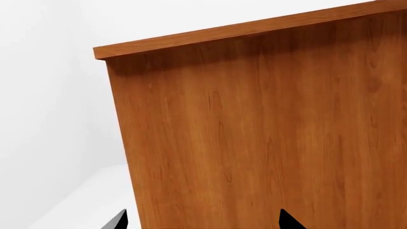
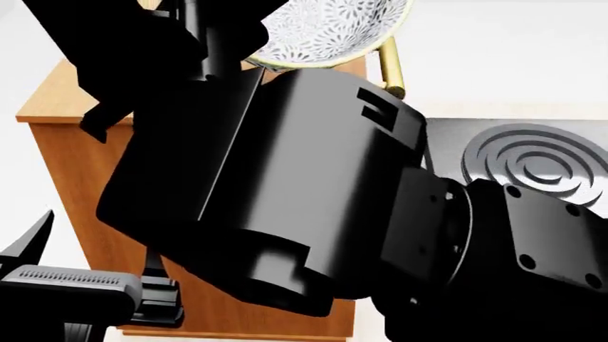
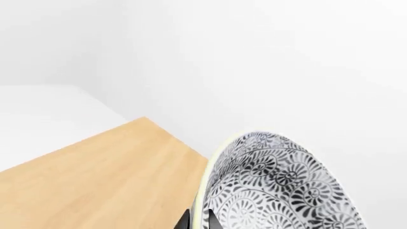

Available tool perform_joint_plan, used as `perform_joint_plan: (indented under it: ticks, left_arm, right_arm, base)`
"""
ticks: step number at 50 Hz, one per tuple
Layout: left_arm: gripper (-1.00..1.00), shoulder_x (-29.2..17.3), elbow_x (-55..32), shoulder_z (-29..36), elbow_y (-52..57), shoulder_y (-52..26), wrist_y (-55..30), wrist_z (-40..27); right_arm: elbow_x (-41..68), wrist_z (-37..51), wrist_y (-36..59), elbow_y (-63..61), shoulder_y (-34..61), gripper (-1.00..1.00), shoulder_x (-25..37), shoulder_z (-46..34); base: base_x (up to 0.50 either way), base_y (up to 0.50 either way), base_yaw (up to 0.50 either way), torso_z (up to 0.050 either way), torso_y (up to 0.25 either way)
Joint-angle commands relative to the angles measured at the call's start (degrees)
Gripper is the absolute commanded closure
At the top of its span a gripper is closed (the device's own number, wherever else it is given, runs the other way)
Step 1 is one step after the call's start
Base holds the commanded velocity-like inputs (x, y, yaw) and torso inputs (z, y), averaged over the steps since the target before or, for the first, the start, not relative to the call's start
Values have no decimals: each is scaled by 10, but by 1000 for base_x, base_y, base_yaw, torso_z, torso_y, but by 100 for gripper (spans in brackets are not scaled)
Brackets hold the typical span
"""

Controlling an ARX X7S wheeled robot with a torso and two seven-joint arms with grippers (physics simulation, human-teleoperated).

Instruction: Put the bowl on the top of the cabinet.

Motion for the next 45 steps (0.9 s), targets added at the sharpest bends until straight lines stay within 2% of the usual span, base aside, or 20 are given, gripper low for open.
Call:
perform_joint_plan:
  ticks: [1, 21, 30, 45]
  left_arm:
    - [-100, -1, -1, 0, -1, 1, 2, -2]
    - [-100, -4, -4, 0, -2, 2, 5, -3]
    - [-100, -5, -6, 0, -1, 1, 5, -4]
    - [-100, -6, -8, 0, 1, 1, 4, -6]
  right_arm:
    - [36, 52, 37, 38, -3, 100, -17, 21]
    - [99, 96, 80, 52, 9, 100, -29, 29]
    - [96, 45, 67, -1, 20, 100, -25, 18]
    - [64, -5, 46, -9, 20, 100, -11, -7]
  base:
    - [0, 0, 0, 0, 0]
    - [0, 0, 0, 0, 0]
    - [0, 0, 0, 0, 1]
    - [0, 0, 0, 0, 1]
